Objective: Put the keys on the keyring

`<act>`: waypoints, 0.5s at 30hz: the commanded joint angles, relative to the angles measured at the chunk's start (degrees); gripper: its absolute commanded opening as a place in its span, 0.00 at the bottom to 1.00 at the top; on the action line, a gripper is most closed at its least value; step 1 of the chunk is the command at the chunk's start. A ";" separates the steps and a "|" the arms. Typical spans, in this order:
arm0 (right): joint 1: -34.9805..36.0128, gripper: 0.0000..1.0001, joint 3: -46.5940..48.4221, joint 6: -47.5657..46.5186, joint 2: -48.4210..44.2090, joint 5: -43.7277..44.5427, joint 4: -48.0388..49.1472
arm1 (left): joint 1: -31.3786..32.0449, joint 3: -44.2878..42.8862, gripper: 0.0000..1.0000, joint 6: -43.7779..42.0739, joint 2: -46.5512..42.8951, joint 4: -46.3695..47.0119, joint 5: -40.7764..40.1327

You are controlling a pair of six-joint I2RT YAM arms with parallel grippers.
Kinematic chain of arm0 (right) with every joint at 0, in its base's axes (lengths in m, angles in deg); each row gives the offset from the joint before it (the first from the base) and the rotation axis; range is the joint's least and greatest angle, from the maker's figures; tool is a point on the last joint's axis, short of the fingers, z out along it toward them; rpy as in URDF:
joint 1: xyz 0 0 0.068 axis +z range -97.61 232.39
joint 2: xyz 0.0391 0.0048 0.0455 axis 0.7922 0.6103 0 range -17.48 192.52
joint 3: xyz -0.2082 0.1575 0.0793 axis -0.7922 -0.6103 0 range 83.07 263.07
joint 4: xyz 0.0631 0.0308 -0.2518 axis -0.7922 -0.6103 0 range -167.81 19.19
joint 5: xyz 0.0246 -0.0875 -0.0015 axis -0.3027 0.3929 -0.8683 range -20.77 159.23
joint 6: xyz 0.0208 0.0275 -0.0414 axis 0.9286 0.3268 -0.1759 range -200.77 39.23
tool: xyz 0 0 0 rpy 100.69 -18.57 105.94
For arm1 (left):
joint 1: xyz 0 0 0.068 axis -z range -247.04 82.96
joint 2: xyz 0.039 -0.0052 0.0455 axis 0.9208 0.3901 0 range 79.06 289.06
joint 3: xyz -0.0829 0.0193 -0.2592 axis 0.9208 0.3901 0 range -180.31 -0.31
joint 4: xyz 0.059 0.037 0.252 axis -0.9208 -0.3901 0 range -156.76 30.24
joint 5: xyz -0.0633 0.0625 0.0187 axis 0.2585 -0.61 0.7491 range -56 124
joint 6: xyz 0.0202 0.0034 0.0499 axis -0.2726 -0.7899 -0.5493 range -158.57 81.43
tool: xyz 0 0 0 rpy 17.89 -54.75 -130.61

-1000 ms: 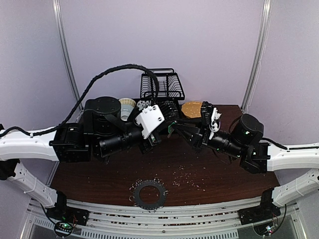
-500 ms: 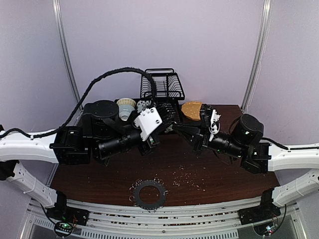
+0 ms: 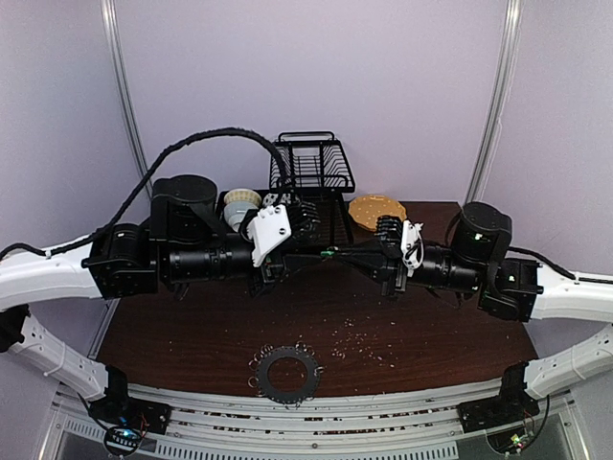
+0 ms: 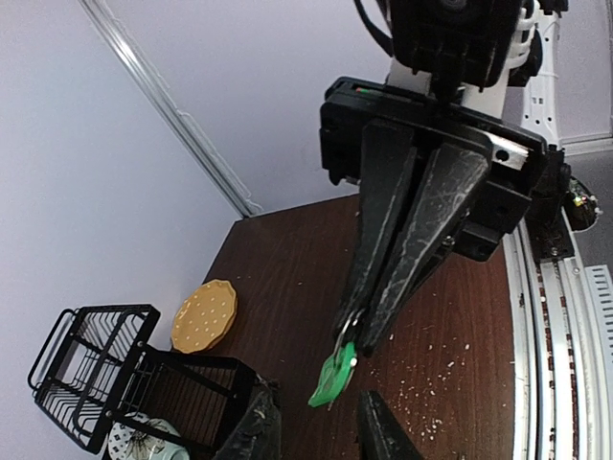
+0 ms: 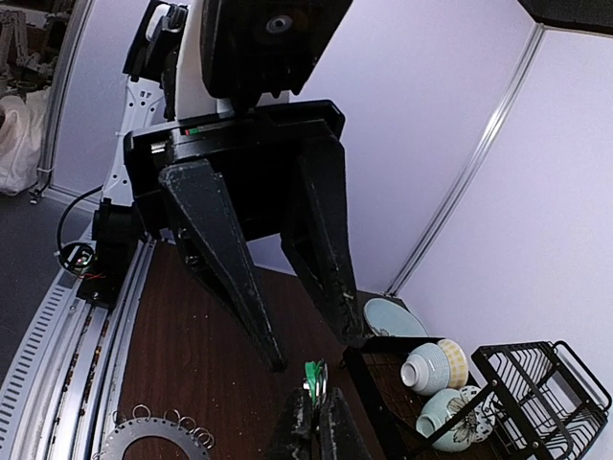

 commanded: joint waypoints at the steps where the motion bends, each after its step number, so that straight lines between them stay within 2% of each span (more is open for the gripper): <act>1: 0.25 0.00 2.09 -3.96 0.02 -4.96 -6.31 | 0.01 -2.42 0.29 -1.22 2.12 -1.45 6.79; 6: 0.26 0.00 2.65 -5.15 0.19 -6.68 -7.84 | 0.01 -1.04 0.26 -0.88 1.59 2.82 8.36; 11: 0.26 0.00 2.58 -4.90 -0.28 -7.54 -7.37 | 0.01 -1.50 0.10 -0.87 2.56 1.17 7.18; 15: 0.29 0.00 2.39 -4.87 -0.44 -7.61 -7.07 | 0.01 -1.60 0.09 -1.24 2.70 0.51 6.22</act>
